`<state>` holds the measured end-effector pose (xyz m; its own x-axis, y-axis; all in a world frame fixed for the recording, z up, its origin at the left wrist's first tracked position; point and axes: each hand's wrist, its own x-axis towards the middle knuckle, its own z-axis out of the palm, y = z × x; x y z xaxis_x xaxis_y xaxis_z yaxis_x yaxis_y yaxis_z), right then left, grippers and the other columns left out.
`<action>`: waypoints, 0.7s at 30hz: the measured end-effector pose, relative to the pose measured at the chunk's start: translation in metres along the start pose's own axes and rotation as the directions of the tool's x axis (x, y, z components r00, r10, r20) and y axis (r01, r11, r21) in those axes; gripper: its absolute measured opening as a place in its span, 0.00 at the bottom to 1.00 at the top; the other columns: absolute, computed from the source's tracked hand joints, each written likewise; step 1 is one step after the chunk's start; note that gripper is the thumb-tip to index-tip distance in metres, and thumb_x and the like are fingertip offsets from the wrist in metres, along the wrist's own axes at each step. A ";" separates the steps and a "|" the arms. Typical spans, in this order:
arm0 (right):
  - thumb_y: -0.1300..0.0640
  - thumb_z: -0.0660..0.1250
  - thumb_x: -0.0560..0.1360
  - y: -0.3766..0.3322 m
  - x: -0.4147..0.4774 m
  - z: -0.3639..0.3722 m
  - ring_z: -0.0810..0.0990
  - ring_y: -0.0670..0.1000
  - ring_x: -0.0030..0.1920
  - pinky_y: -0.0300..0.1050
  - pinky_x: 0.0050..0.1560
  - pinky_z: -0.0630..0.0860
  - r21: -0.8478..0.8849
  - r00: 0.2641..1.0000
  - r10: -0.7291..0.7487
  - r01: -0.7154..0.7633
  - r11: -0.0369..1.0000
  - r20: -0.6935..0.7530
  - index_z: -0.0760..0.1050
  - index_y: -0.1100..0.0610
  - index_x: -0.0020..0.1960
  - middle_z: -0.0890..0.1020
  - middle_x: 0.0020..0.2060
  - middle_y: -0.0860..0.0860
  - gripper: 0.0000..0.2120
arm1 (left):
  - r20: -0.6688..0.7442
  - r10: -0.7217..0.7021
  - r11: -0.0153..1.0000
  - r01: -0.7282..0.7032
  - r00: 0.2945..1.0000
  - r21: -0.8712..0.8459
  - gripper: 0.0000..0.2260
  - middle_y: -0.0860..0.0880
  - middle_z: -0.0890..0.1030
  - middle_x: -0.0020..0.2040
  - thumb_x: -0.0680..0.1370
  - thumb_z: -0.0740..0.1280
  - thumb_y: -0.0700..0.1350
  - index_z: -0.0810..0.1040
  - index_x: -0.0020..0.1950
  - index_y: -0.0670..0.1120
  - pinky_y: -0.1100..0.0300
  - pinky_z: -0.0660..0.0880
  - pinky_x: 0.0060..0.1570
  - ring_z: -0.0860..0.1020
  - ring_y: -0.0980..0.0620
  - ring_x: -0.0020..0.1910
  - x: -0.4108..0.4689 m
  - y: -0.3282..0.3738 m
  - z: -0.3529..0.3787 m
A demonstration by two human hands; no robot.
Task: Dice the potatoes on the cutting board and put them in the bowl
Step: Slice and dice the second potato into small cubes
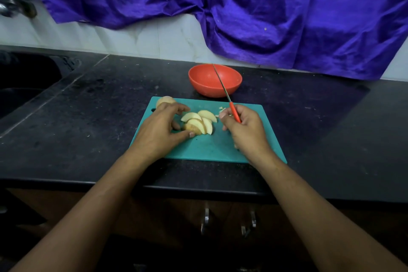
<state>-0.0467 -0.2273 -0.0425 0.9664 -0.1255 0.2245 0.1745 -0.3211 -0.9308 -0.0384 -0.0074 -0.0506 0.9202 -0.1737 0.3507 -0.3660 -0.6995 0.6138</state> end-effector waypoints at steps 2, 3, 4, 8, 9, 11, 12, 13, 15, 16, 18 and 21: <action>0.59 0.70 0.80 0.000 -0.002 -0.002 0.73 0.40 0.25 0.31 0.26 0.66 0.074 1.000 0.002 0.000 0.997 -0.020 0.81 0.59 0.49 0.79 0.31 0.48 0.04 | 0.063 -0.002 0.999 -0.001 0.998 0.043 0.31 0.58 0.76 0.59 0.70 0.79 0.55 0.74 0.71 0.58 0.54 0.77 0.51 0.78 0.62 0.44 0.005 0.003 -0.004; 0.59 0.70 0.80 0.001 -0.002 -0.003 0.73 0.40 0.25 0.30 0.26 0.66 0.104 1.000 0.003 0.000 0.995 -0.028 0.81 0.59 0.49 0.79 0.31 0.46 0.04 | 0.100 0.000 0.998 -0.007 0.995 0.069 0.32 0.58 0.76 0.55 0.71 0.79 0.56 0.72 0.73 0.58 0.55 0.76 0.50 0.78 0.63 0.43 0.008 0.004 -0.006; 0.59 0.70 0.80 0.001 -0.002 -0.003 0.72 0.40 0.25 0.30 0.26 0.66 0.129 0.999 0.003 0.001 0.992 -0.034 0.81 0.59 0.49 0.79 0.30 0.45 0.04 | 0.140 0.003 0.996 -0.016 0.990 0.092 0.33 0.59 0.75 0.49 0.71 0.79 0.56 0.71 0.74 0.58 0.56 0.74 0.49 0.77 0.63 0.42 0.012 0.006 -0.008; 0.58 0.70 0.81 0.002 -0.002 -0.004 0.71 0.41 0.24 0.31 0.27 0.67 0.183 0.999 0.005 0.005 0.983 -0.054 0.81 0.60 0.49 0.79 0.30 0.46 0.05 | 0.262 0.046 0.984 -0.089 0.964 0.154 0.31 0.61 0.77 0.46 0.72 0.78 0.56 0.73 0.74 0.57 0.56 0.71 0.49 0.73 0.59 0.43 0.032 0.012 -0.009; 0.58 0.69 0.81 0.002 -0.002 -0.004 0.71 0.41 0.24 0.32 0.27 0.66 0.190 0.998 0.001 0.011 0.982 -0.060 0.81 0.60 0.49 0.79 0.30 0.47 0.06 | 0.267 0.057 0.978 -0.108 0.962 0.179 0.30 0.61 0.78 0.48 0.72 0.78 0.57 0.75 0.73 0.58 0.56 0.72 0.49 0.75 0.57 0.46 0.036 0.012 -0.007; 0.57 0.69 0.81 0.004 -0.002 -0.004 0.70 0.42 0.24 0.34 0.27 0.66 0.196 0.998 -0.007 0.020 0.980 -0.065 0.80 0.60 0.49 0.78 0.30 0.50 0.06 | 0.234 0.046 0.972 -0.098 0.971 0.214 0.26 0.61 0.81 0.55 0.71 0.77 0.60 0.77 0.69 0.60 0.54 0.74 0.54 0.78 0.53 0.54 0.043 0.010 -0.002; 0.57 0.69 0.81 0.005 -0.002 -0.003 0.70 0.42 0.24 0.33 0.27 0.66 0.199 0.998 -0.010 0.023 0.980 -0.065 0.80 0.61 0.49 0.77 0.30 0.52 0.07 | 0.208 0.031 0.973 -0.077 0.978 0.219 0.25 0.61 0.82 0.59 0.71 0.76 0.62 0.78 0.67 0.61 0.52 0.75 0.57 0.78 0.53 0.57 0.045 0.009 0.001; 0.57 0.69 0.81 0.005 -0.002 -0.003 0.70 0.42 0.24 0.33 0.27 0.66 0.201 0.998 -0.013 0.026 0.979 -0.066 0.80 0.61 0.49 0.77 0.31 0.52 0.07 | 0.179 0.019 0.973 -0.059 0.984 0.223 0.26 0.61 0.82 0.60 0.70 0.75 0.64 0.78 0.66 0.62 0.50 0.76 0.59 0.78 0.54 0.59 0.046 0.008 0.004; 0.57 0.69 0.81 0.005 -0.002 -0.003 0.70 0.42 0.24 0.33 0.26 0.66 0.203 0.997 -0.016 0.030 0.979 -0.070 0.80 0.61 0.49 0.77 0.30 0.52 0.07 | 0.128 -0.003 0.972 -0.028 0.992 0.233 0.26 0.60 0.82 0.61 0.69 0.73 0.67 0.78 0.65 0.62 0.46 0.77 0.58 0.77 0.54 0.60 0.047 0.007 0.010; 0.57 0.70 0.81 0.005 -0.002 -0.003 0.70 0.42 0.24 0.33 0.26 0.66 0.202 0.997 -0.018 0.032 0.979 -0.071 0.80 0.60 0.49 0.77 0.30 0.51 0.07 | 0.105 -0.010 0.971 -0.016 0.994 0.240 0.25 0.59 0.82 0.60 0.69 0.74 0.66 0.78 0.65 0.62 0.46 0.78 0.58 0.78 0.53 0.60 0.047 0.007 0.013; 0.56 0.70 0.80 0.006 -0.002 -0.003 0.70 0.42 0.25 0.34 0.26 0.66 0.200 0.998 -0.020 0.033 0.979 -0.067 0.80 0.60 0.48 0.77 0.30 0.51 0.07 | 0.053 -0.015 0.965 0.001 0.998 0.261 0.25 0.57 0.83 0.61 0.70 0.74 0.66 0.79 0.65 0.62 0.46 0.78 0.57 0.78 0.51 0.60 0.048 0.008 0.017; 0.56 0.70 0.80 0.004 -0.002 -0.003 0.69 0.42 0.25 0.36 0.27 0.66 0.203 0.998 -0.019 0.032 0.979 -0.066 0.80 0.60 0.48 0.77 0.30 0.52 0.07 | 0.001 -0.020 0.950 0.019 1.000 0.312 0.24 0.53 0.82 0.61 0.72 0.74 0.64 0.79 0.67 0.60 0.47 0.78 0.56 0.79 0.49 0.60 0.051 0.014 0.019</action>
<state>-0.0486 -0.2318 -0.0462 0.9483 -0.1811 0.2606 0.2400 -0.1281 -0.9623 0.0058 -0.0398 -0.0377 0.9276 -0.1603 0.3376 -0.2872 -0.8838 0.3694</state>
